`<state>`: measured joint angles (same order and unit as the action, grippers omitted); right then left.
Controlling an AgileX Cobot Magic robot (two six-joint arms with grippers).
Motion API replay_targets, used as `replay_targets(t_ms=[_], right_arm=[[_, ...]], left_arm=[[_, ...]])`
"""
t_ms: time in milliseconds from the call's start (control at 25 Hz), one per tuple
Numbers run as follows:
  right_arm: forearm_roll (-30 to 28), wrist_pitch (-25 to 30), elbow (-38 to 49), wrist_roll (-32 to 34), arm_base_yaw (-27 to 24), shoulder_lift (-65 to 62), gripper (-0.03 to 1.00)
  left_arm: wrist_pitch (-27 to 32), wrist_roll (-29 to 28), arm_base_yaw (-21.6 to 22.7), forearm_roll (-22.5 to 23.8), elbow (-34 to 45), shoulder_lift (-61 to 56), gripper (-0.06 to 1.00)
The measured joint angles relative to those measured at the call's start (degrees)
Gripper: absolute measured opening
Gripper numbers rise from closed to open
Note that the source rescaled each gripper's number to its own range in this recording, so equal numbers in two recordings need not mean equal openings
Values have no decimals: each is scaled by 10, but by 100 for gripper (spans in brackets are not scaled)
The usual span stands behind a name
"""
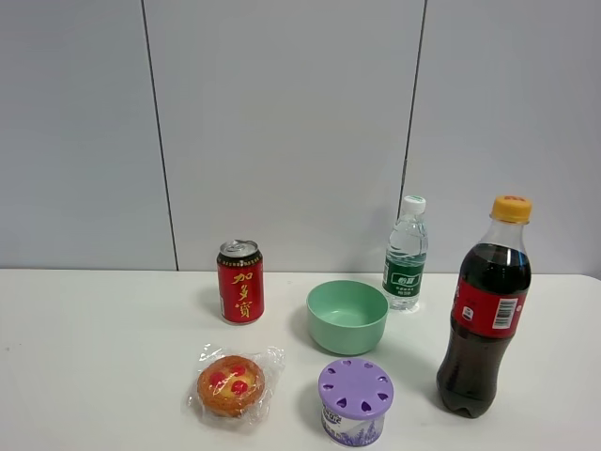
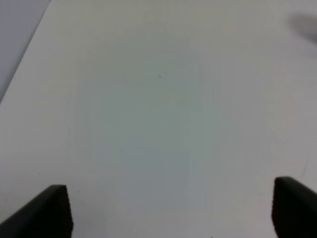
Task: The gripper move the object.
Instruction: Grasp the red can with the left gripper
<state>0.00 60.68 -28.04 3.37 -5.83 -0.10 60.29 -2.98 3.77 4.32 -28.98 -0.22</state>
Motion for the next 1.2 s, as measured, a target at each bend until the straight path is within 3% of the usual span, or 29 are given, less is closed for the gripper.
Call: replay_targets(t_ms=[40,1200], right_arm=[[0,0,0,0,0,0,100],[0,0,0,0,0,0,100]], left_arm=[[0,0,0,0,0,0,66],[0,0,0,0,0,0,66]])
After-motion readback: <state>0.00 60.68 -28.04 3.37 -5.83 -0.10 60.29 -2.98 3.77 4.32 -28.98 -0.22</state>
